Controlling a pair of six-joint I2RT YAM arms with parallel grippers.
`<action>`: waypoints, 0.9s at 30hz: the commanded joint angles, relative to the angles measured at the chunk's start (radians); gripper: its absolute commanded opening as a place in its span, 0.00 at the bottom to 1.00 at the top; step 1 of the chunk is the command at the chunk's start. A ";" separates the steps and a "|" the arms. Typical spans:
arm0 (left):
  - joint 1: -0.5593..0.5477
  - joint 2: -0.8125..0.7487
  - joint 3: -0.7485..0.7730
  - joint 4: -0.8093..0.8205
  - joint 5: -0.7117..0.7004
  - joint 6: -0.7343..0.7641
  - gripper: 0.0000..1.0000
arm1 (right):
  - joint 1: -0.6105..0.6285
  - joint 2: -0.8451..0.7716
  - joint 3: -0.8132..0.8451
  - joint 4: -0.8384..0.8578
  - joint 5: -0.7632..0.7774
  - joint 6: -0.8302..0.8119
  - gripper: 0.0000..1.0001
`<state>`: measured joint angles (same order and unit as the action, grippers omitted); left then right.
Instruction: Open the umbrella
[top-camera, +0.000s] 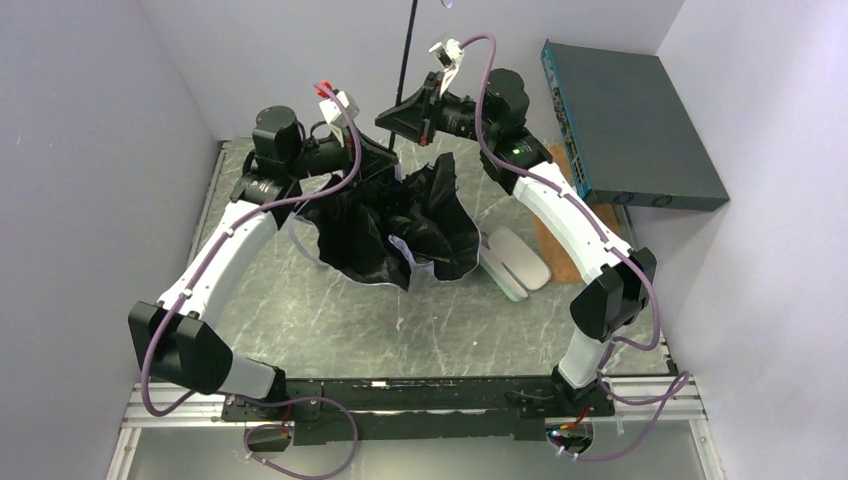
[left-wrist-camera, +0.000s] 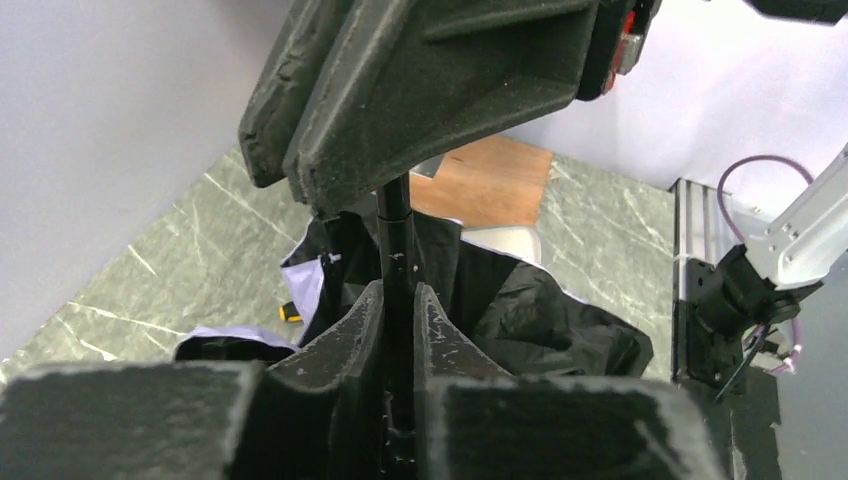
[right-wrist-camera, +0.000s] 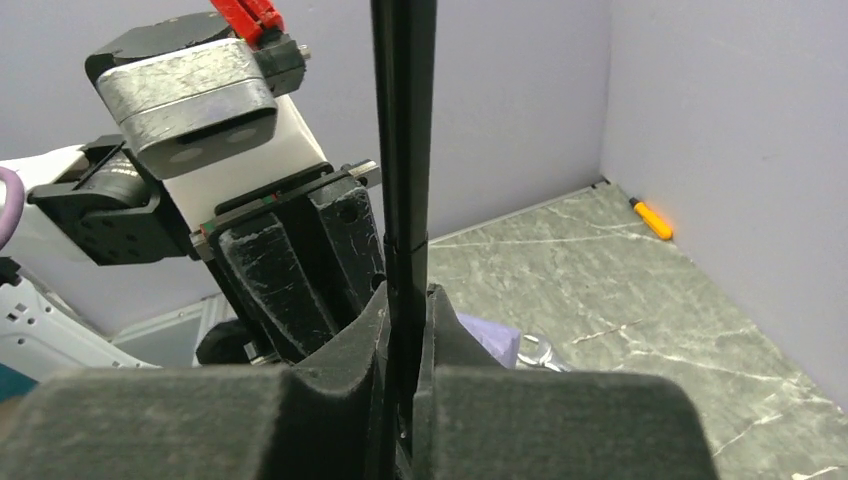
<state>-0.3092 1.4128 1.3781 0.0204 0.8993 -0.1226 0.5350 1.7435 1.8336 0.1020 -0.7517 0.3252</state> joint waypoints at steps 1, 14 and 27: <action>-0.014 -0.086 -0.002 -0.136 0.073 0.197 0.38 | -0.025 -0.025 0.014 0.039 0.048 -0.051 0.00; -0.006 -0.130 -0.167 -0.478 -0.213 0.761 0.79 | -0.033 -0.092 -0.007 0.052 0.004 -0.107 0.00; 0.306 -0.242 -0.363 -0.597 -0.148 1.125 1.00 | -0.087 -0.122 0.007 -0.034 0.020 -0.181 0.00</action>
<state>-0.0525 1.2137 1.0512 -0.4904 0.7292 0.7975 0.4808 1.6855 1.7962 0.0078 -0.7414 0.1658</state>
